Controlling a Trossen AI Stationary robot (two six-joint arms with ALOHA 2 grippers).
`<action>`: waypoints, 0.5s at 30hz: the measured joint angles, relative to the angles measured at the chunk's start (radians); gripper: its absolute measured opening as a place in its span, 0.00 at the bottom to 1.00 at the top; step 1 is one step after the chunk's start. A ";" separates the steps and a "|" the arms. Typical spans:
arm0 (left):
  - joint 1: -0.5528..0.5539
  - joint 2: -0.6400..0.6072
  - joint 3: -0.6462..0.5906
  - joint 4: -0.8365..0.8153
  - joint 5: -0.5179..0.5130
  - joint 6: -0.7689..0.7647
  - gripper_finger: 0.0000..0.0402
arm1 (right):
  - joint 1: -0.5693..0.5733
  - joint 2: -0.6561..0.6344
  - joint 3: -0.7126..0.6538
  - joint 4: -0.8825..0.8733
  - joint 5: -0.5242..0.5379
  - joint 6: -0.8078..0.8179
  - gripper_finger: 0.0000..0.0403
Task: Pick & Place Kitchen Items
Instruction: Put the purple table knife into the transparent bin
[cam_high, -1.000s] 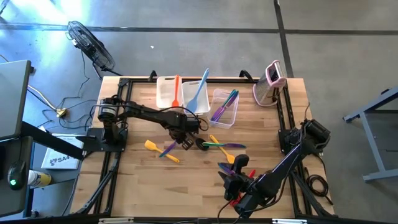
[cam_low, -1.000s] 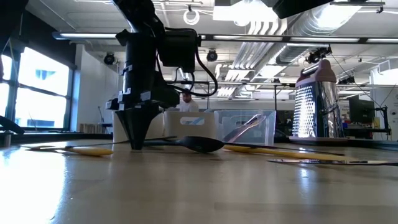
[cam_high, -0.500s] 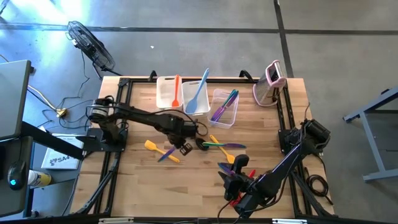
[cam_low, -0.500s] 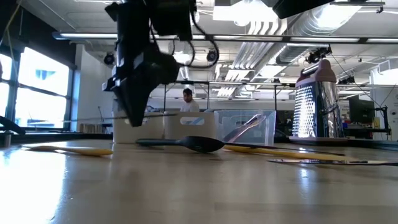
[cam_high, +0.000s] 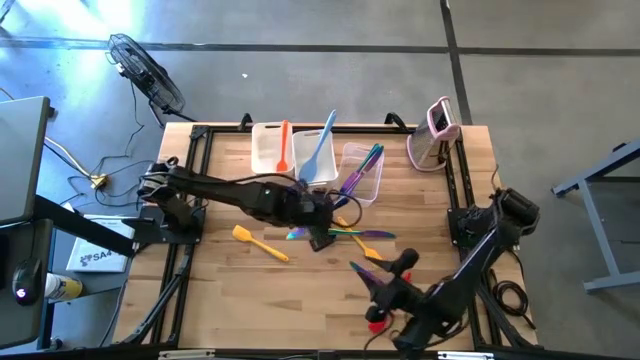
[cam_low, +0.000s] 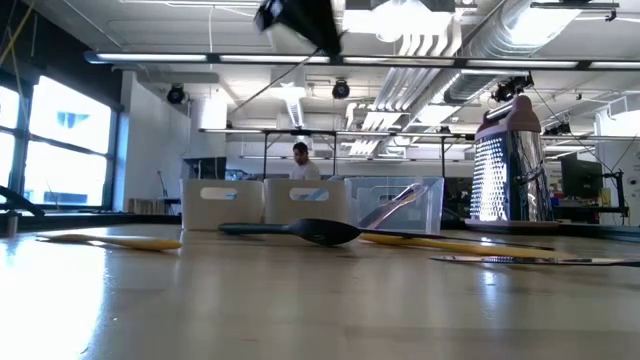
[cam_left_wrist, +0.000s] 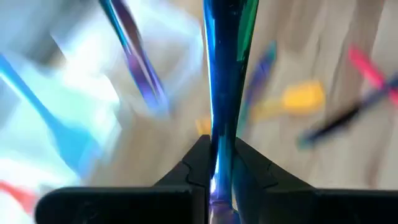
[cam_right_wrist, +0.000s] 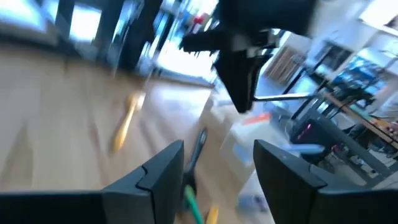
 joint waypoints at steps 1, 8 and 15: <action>-0.018 0.000 0.025 0.020 -0.070 0.040 0.08 | 0.013 -0.017 0.000 -0.004 0.044 0.030 0.47; -0.125 -0.001 0.072 0.250 -0.508 0.298 0.08 | 0.066 -0.174 0.000 -0.019 0.165 0.119 0.47; -0.152 0.046 0.073 0.420 -0.620 0.473 0.08 | -0.008 -0.263 0.000 0.021 0.170 0.070 0.47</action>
